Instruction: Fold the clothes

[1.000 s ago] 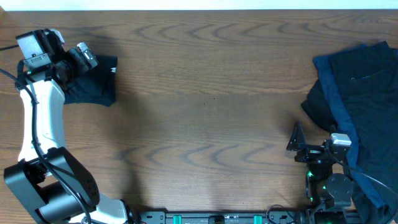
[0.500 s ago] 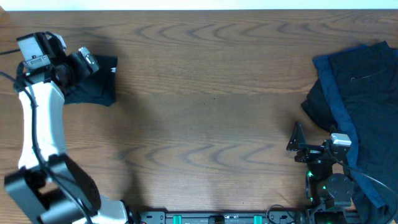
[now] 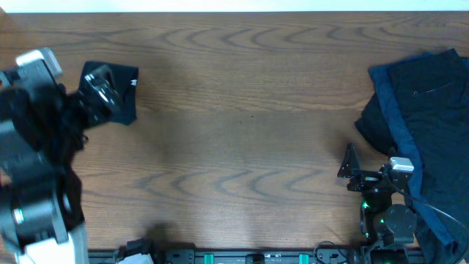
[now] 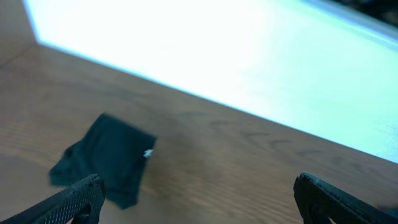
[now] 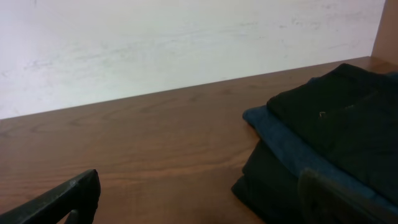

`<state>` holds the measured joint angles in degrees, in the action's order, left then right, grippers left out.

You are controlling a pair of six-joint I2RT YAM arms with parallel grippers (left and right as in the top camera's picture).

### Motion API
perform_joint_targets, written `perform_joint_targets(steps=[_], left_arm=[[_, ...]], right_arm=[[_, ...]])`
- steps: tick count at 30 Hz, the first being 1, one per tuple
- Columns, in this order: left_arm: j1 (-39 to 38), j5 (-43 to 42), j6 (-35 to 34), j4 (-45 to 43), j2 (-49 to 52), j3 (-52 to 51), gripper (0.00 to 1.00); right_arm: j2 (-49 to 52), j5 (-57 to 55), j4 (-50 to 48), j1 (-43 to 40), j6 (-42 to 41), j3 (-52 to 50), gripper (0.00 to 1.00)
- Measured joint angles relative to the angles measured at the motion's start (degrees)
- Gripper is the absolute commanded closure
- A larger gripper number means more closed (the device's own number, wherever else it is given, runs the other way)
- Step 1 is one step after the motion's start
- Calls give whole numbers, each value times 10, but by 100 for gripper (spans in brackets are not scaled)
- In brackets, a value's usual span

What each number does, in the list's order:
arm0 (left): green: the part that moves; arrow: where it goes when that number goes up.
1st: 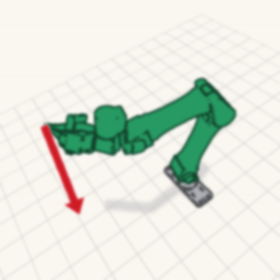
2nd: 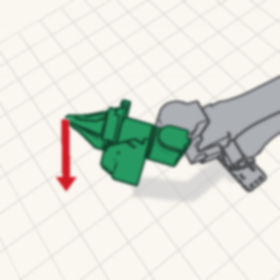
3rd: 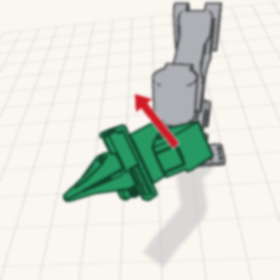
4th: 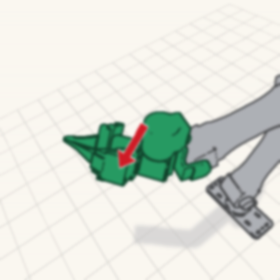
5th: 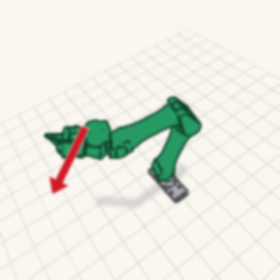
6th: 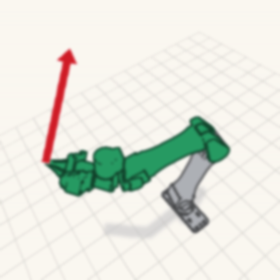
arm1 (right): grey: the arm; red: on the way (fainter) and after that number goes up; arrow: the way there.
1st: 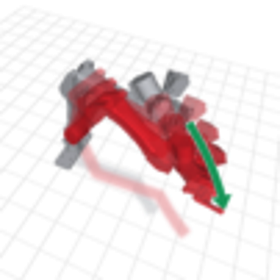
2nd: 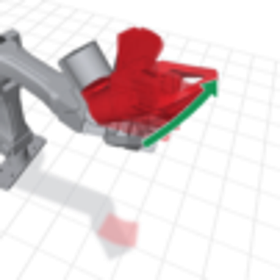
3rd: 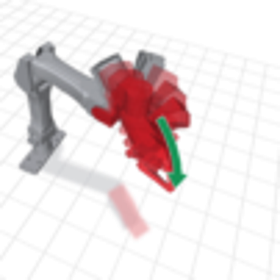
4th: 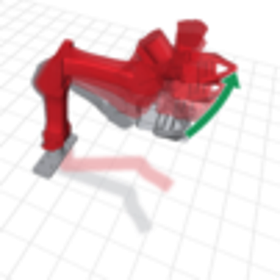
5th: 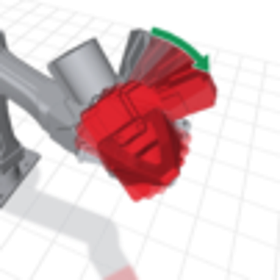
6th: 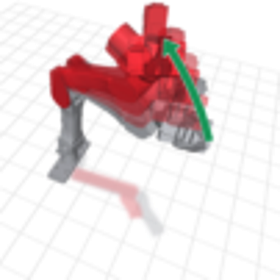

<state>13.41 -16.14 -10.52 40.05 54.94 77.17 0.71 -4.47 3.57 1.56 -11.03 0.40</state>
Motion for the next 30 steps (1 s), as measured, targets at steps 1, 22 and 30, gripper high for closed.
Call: perform_joint_targets(steps=[1,22,30], left_arm=[[-14,0,0,0,-19,-11,2],[-158,12,0,-381,-301,-601,2],[-169,79,0,-408,-389,-697,2]], right_arm=[[0,0,0,0,0,0,1],[0,2,0,0,2,0,1],[0,2,0,0,2,0,1]])
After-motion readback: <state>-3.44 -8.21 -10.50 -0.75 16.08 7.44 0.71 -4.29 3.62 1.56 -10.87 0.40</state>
